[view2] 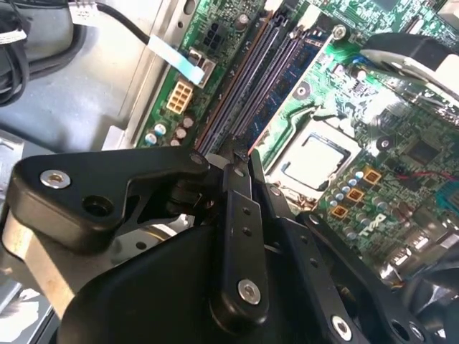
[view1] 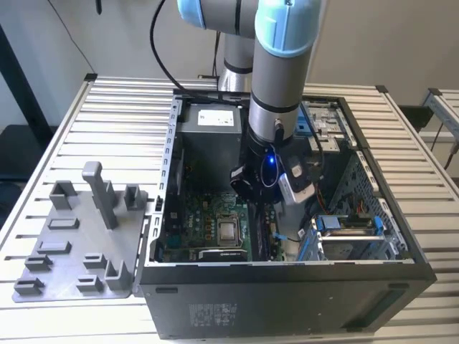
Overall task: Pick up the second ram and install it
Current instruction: 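Insert the second ram into the second slot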
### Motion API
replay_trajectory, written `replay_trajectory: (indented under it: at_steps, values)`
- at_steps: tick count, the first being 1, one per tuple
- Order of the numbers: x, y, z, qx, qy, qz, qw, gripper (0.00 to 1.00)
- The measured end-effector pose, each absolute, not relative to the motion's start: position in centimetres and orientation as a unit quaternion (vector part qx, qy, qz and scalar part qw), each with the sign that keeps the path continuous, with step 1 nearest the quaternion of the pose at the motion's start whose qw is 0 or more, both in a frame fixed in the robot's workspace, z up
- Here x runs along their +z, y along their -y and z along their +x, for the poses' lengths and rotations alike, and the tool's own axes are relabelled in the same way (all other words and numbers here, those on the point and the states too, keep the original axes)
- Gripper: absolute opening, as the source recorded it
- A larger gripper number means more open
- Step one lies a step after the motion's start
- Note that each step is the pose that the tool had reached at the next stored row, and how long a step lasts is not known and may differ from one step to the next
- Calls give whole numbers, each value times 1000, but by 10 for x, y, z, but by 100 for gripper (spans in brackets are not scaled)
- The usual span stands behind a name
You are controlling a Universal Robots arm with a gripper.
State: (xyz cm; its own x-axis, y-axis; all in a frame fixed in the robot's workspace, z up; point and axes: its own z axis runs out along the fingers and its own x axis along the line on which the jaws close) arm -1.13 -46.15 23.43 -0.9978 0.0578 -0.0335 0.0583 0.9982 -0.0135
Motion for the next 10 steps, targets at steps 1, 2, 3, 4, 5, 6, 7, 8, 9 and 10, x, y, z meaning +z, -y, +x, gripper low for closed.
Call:
replay_trajectory:
  at_steps: [1, 2, 3, 4, 5, 6, 7, 8, 9, 10]
  values:
    - [233, 462, -11, -7, -999, 29, 16, 14]
    - [232, 462, -11, -7, -999, 29, 15, 14]
    - [231, 462, -12, -7, -999, 29, 15, 14]
    - [230, 462, -12, -7, -999, 29, 14, 14]
    - [230, 462, -12, -7, -999, 29, 14, 14]
    - [229, 462, -12, -7, -999, 29, 14, 14]
    - [228, 461, -12, -7, -999, 29, 14, 14]
    - [228, 461, -12, -7, -999, 29, 14, 14]
    - [227, 461, -12, -7, -999, 28, 14, 14]
    - [227, 461, -12, -7, -999, 28, 14, 14]
